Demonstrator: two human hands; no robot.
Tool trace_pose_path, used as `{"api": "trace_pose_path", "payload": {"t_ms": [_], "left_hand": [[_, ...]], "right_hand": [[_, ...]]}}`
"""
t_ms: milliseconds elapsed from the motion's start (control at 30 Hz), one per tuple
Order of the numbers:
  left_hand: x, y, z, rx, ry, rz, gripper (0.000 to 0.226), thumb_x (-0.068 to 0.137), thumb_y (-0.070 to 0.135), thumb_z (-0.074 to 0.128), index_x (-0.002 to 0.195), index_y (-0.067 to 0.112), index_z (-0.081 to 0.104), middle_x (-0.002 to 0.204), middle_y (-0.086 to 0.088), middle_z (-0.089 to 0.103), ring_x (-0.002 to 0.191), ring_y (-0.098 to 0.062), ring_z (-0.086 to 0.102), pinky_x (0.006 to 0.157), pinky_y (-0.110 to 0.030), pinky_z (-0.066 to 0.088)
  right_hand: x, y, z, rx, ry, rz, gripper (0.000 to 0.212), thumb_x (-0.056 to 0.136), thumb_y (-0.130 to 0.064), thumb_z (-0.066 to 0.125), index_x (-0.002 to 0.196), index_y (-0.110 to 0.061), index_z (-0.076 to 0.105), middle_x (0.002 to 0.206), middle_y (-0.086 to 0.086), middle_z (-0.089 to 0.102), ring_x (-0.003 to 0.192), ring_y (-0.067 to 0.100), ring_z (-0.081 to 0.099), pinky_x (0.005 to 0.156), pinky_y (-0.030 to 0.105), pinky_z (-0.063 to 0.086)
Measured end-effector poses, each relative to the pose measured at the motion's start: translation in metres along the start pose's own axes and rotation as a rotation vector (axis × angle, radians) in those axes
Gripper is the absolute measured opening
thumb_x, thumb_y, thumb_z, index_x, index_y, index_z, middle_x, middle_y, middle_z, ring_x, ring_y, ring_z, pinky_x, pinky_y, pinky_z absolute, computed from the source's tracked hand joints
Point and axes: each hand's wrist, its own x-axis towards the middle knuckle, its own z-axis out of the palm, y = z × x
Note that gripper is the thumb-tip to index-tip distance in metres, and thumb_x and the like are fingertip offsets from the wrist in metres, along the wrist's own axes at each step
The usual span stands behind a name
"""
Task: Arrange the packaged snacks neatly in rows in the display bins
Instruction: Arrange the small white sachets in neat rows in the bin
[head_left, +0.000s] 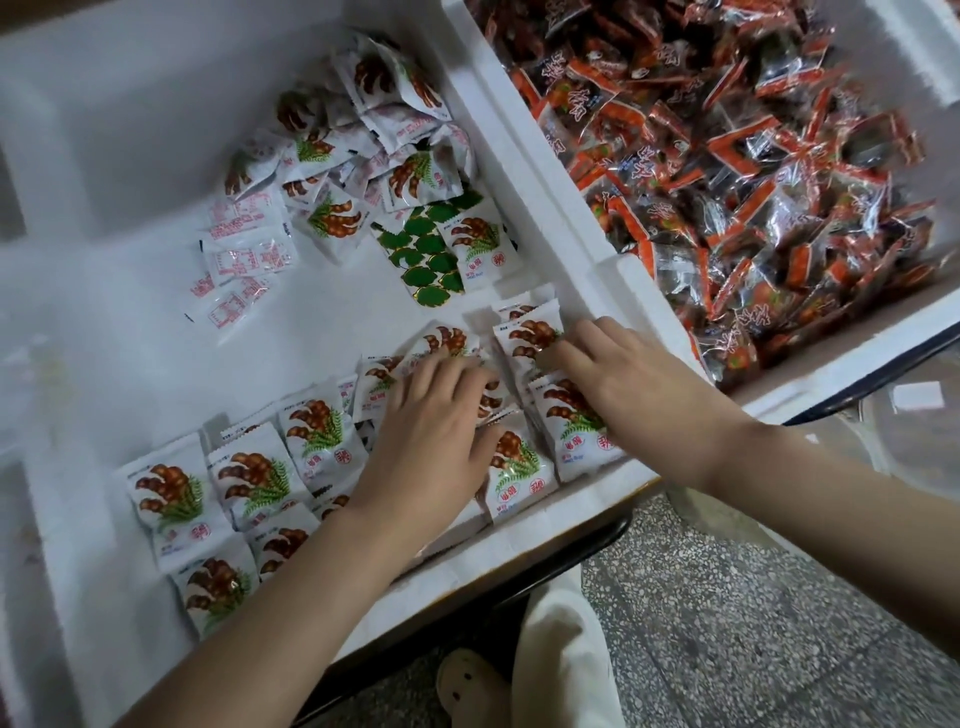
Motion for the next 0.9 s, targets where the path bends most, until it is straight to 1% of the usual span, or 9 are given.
{"api": "trace_pose_path", "payload": {"t_ms": [67, 133, 233, 333, 400, 500, 600, 800, 900], "left_hand": [[-0.001, 0.0, -0.001, -0.065, 0.011, 0.0, 0.04, 0.087, 0.033, 0.045, 0.12, 0.012, 0.052, 0.125, -0.003, 0.05, 0.121, -0.021, 0.041, 0.101, -0.04, 0.037], [-0.002, 0.0, -0.004, -0.146, 0.016, -0.002, 0.04, 0.089, 0.031, 0.042, 0.125, 0.014, 0.047, 0.129, 0.0, 0.044, 0.122, -0.017, 0.04, 0.102, -0.032, 0.034], [-0.002, -0.006, -0.013, -0.274, 0.052, -0.044, 0.037, 0.093, 0.027, 0.044, 0.129, 0.016, 0.044, 0.13, 0.004, 0.042, 0.118, -0.011, 0.044, 0.101, -0.021, 0.033], [0.0, -0.023, -0.023, -0.329, 0.128, -0.155, 0.034, 0.094, 0.018, 0.047, 0.128, 0.015, 0.046, 0.127, 0.003, 0.045, 0.109, -0.012, 0.051, 0.099, -0.03, 0.042], [0.005, -0.04, -0.027, -0.292, 0.141, -0.223, 0.033, 0.096, 0.011, 0.046, 0.129, 0.012, 0.047, 0.13, -0.001, 0.046, 0.117, -0.019, 0.047, 0.102, -0.033, 0.038], [0.013, -0.061, -0.031, -0.157, -0.056, -0.309, 0.039, 0.098, 0.017, 0.043, 0.136, 0.014, 0.042, 0.14, -0.004, 0.042, 0.128, -0.022, 0.037, 0.108, -0.036, 0.026], [0.018, -0.072, -0.033, -0.088, -0.226, -0.282, 0.048, 0.097, 0.031, 0.047, 0.142, 0.019, 0.035, 0.141, -0.004, 0.037, 0.13, -0.023, 0.031, 0.108, -0.035, 0.024], [0.023, -0.08, -0.038, -0.155, -0.282, -0.264, 0.07, 0.085, 0.047, 0.062, 0.143, 0.02, 0.034, 0.134, -0.006, 0.038, 0.127, -0.022, 0.034, 0.1, -0.029, 0.03], [0.024, -0.079, -0.041, -0.244, -0.264, -0.273, 0.082, 0.078, 0.048, 0.068, 0.144, 0.019, 0.03, 0.135, -0.007, 0.035, 0.117, -0.018, 0.042, 0.093, -0.024, 0.035]], "right_hand": [[-0.002, 0.0, 0.007, -0.042, 0.034, -0.004, 0.043, 0.064, 0.005, 0.046, 0.101, -0.007, 0.063, 0.095, 0.011, 0.059, 0.087, 0.031, 0.058, 0.073, 0.037, 0.048], [-0.003, 0.001, 0.011, -0.045, 0.064, -0.021, 0.029, 0.081, -0.01, 0.041, 0.099, -0.008, 0.064, 0.094, 0.01, 0.06, 0.086, 0.029, 0.058, 0.076, 0.034, 0.041], [0.003, -0.002, 0.006, 0.07, 0.086, -0.023, 0.039, 0.092, -0.037, 0.035, 0.103, -0.009, 0.061, 0.096, 0.007, 0.059, 0.088, 0.028, 0.058, 0.078, 0.036, 0.042], [0.027, -0.017, -0.007, 0.216, 0.141, -0.028, 0.041, 0.095, -0.036, 0.036, 0.112, -0.006, 0.058, 0.104, 0.011, 0.06, 0.093, 0.03, 0.058, 0.079, 0.04, 0.05], [0.053, -0.031, -0.013, 0.201, 0.113, -0.01, 0.043, 0.096, -0.036, 0.037, 0.124, -0.006, 0.051, 0.117, 0.012, 0.057, 0.105, 0.03, 0.054, 0.088, 0.04, 0.047], [0.09, -0.042, -0.006, 0.053, -0.104, 0.055, 0.055, 0.097, -0.048, 0.032, 0.138, -0.011, 0.034, 0.13, 0.011, 0.05, 0.121, 0.028, 0.043, 0.101, 0.037, 0.035], [0.109, -0.045, 0.001, 0.013, -0.225, 0.049, 0.069, 0.09, -0.06, 0.042, 0.136, -0.01, 0.035, 0.131, 0.011, 0.05, 0.121, 0.029, 0.045, 0.103, 0.04, 0.032], [0.116, -0.045, -0.004, 0.538, -0.165, 0.049, 0.074, 0.074, -0.029, 0.077, 0.133, -0.014, 0.036, 0.127, 0.006, 0.047, 0.106, 0.021, 0.053, 0.089, 0.027, 0.044], [0.114, -0.038, -0.012, 0.668, -0.135, 0.056, 0.062, 0.076, -0.019, 0.077, 0.124, -0.016, 0.039, 0.101, -0.002, 0.054, 0.082, 0.014, 0.055, 0.068, 0.017, 0.048]]}}
